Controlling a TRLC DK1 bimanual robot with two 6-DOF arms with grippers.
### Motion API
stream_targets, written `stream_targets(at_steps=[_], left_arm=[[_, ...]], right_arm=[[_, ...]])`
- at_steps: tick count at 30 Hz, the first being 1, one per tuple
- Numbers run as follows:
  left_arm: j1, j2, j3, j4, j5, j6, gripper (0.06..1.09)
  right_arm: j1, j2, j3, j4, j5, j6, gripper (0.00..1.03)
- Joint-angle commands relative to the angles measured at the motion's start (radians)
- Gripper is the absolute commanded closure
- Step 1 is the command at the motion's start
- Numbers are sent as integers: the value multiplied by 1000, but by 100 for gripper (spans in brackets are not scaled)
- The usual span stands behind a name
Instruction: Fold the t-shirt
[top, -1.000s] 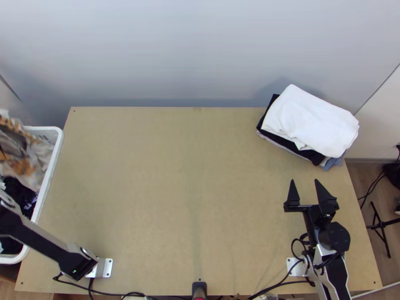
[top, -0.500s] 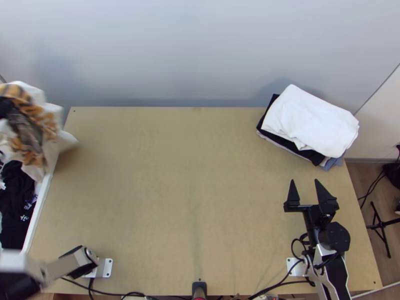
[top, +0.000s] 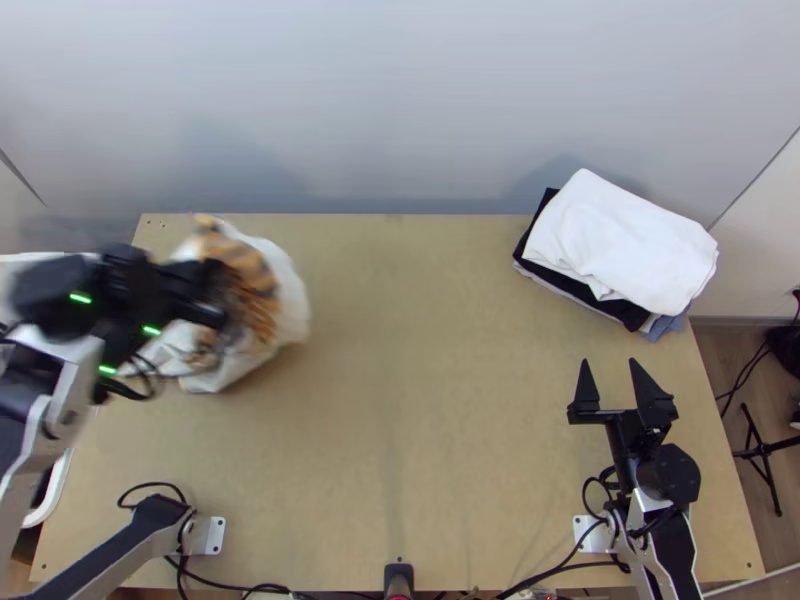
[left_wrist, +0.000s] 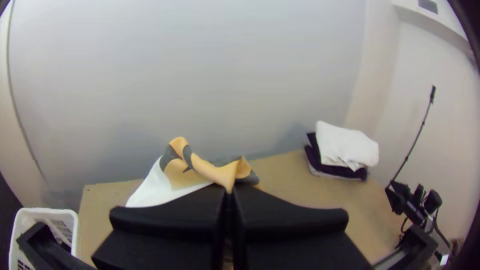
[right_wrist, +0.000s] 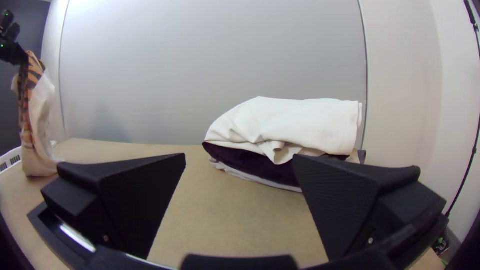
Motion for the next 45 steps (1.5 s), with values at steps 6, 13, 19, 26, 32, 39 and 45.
stream_targets(at_steps=[6,13,19,26,32,39,45], left_arm=[[-612,172,-268,237,-207,-19,105],[-776,419,-266,431,-230,-107,105],[-862,599,-96,463,-235,-159,105],[-902,796,87,468,-235,-228,105],[-901,921,301,466,-225,-231,54],[-871,832,378,472,-222,-159,10],[-726,715,358,432,-222,-156,10]], right_arm=[[0,0,1,0,0,0,4],[0,0,1,0,0,0,4],[0,0,-1,0,0,0,4],[0,0,1,0,0,0,4],[0,0,-1,0,0,0,4],[0,0,-1,0,0,0,4],[0,0,-1,0,0,0,4]])
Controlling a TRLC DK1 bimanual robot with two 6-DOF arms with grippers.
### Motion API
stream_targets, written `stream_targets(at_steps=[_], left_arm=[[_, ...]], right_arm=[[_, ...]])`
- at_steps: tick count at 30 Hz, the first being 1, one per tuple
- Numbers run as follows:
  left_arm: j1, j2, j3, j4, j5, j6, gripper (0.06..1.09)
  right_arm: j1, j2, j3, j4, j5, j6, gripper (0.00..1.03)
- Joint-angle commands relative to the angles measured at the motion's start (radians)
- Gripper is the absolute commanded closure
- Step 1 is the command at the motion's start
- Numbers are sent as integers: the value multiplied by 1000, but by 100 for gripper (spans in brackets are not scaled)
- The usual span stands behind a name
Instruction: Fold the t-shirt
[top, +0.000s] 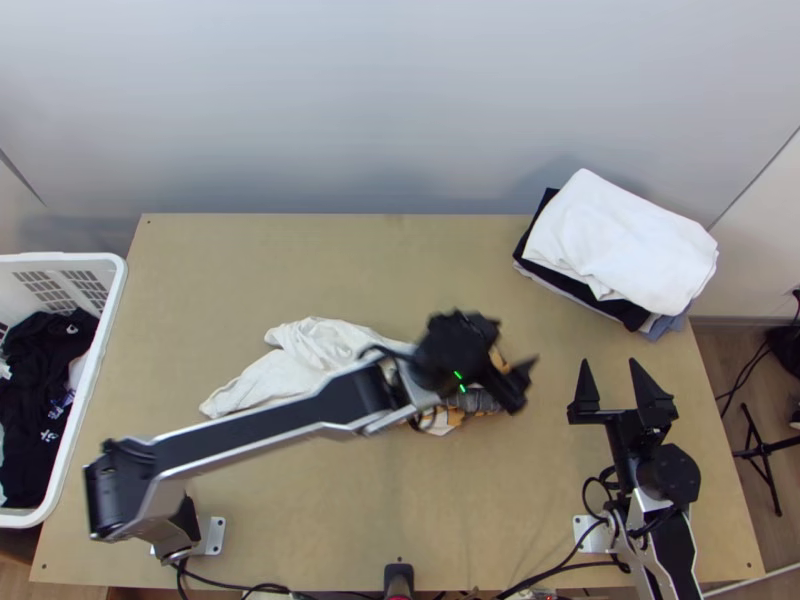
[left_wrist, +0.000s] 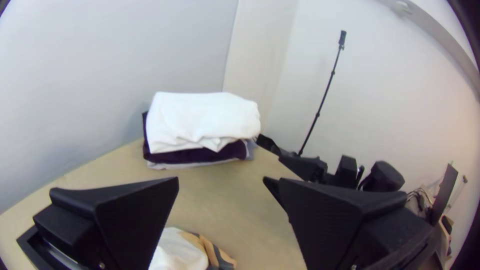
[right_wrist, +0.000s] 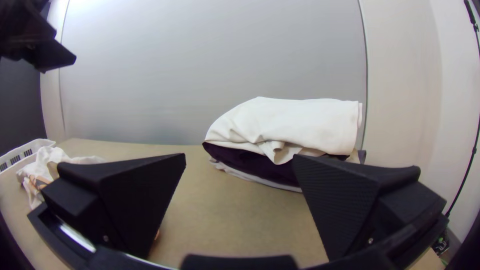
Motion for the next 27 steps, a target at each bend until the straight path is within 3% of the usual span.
stream_targets(at_steps=[1,19,24,27], left_arm=[[152,-98,25,-53,3,16,10],[910,-395,-83,-490,-45,96,10],[1147,-474,-184,-573,-46,171,10],[1247,-530,-250,-594,-46,186,10]], right_arm=[[0,0,-1,0,0,0,4],[0,0,1,0,0,0,4],[0,0,-1,0,0,0,4],[33,0,1,-1,-4,138,4]])
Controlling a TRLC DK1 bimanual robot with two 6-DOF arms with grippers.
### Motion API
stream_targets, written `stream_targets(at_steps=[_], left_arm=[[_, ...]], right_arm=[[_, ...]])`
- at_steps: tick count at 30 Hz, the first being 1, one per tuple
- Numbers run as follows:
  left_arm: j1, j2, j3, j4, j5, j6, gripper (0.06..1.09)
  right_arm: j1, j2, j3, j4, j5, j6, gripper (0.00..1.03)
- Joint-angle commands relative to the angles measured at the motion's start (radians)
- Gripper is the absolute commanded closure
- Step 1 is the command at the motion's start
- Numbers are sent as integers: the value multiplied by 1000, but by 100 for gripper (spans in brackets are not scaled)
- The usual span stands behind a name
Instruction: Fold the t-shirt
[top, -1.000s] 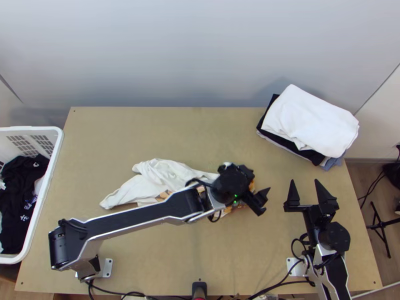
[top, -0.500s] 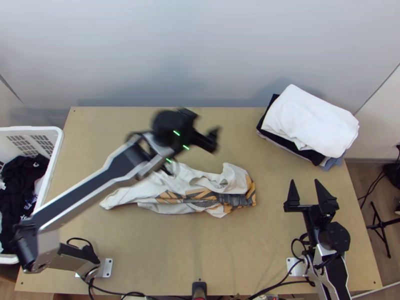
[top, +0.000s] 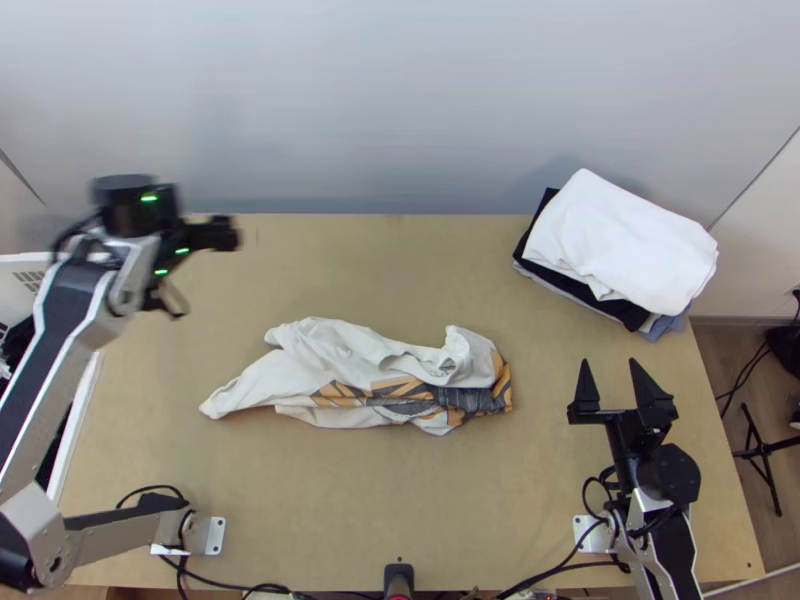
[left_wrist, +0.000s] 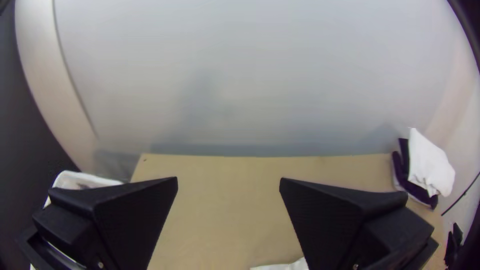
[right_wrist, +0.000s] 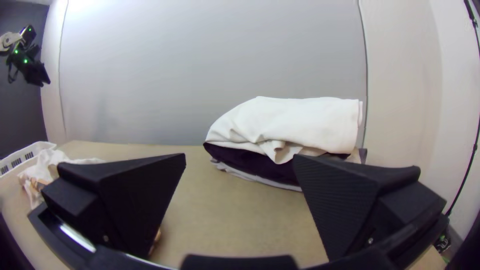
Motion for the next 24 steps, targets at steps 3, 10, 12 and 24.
stream_targets(at_steps=[3,10,12,24], left_arm=[[329,-157,-173,-98,1,54,10],[376,-232,-278,-105,1,46,10],[384,-239,-300,-104,1,46,10],[416,-292,-542,34,51,72,10]], right_arm=[[87,0,-1,-1,-4,192,4],[110,0,-1,-1,-4,187,4],[124,0,1,-3,-6,216,4],[182,91,148,-63,-58,42,4]])
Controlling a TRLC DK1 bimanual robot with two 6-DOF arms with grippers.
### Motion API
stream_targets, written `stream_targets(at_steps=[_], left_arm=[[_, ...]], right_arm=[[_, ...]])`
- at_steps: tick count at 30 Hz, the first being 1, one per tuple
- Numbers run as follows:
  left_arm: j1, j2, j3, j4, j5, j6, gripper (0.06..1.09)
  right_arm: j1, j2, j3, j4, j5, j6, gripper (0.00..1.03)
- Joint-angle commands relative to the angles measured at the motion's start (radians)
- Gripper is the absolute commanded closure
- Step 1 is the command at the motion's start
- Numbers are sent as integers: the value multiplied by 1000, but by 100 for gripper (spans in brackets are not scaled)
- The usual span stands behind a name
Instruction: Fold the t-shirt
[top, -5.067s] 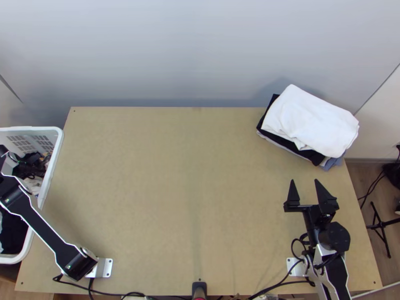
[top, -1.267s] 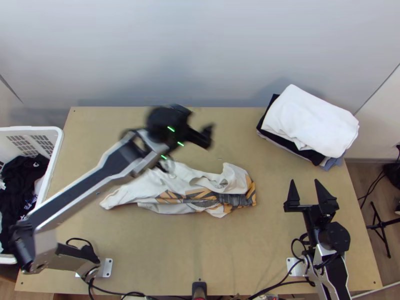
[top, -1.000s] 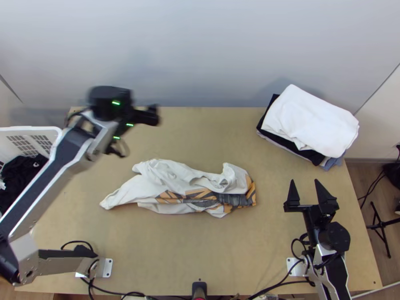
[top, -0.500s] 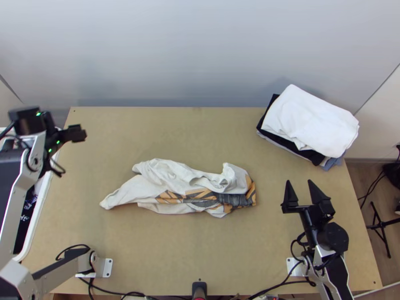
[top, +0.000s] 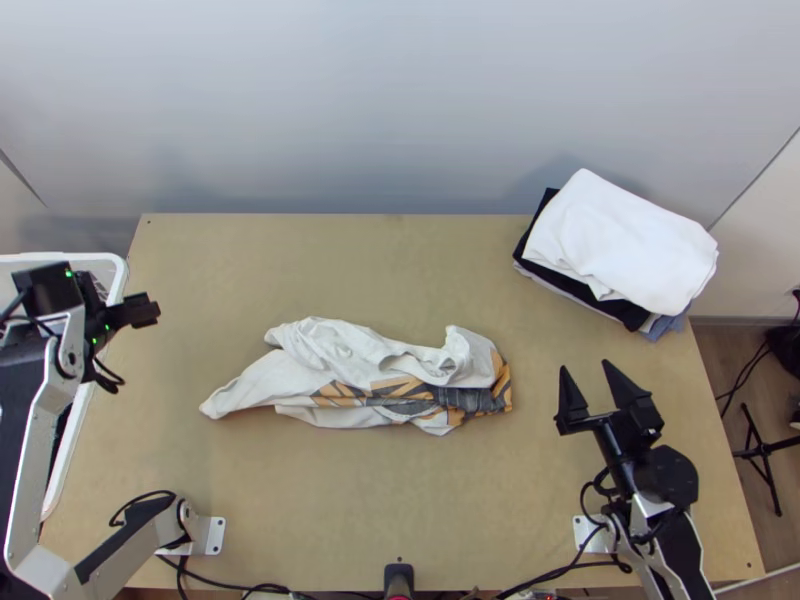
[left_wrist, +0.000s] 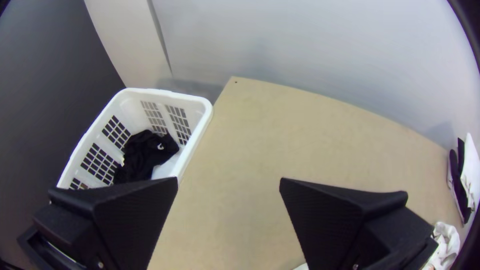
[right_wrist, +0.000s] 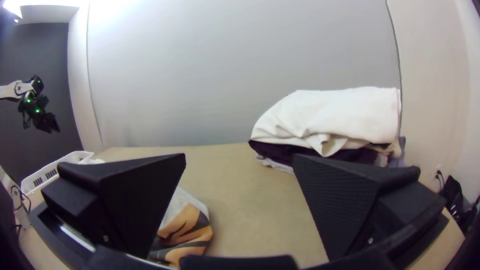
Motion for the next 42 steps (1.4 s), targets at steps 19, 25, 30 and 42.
stream_targets(at_steps=[19,25,30,42], left_arm=[[-25,-148,-247,148,95,-23,10],[-27,-164,-241,142,95,-48,10],[-16,-191,-230,128,93,-60,10],[21,-207,-215,119,90,-75,10]], right_arm=[[530,1159,1146,-392,-163,15,4],[625,1495,1420,-648,-265,143,4],[595,1668,1563,-708,-344,386,4],[584,1874,1692,-705,-390,509,4]])
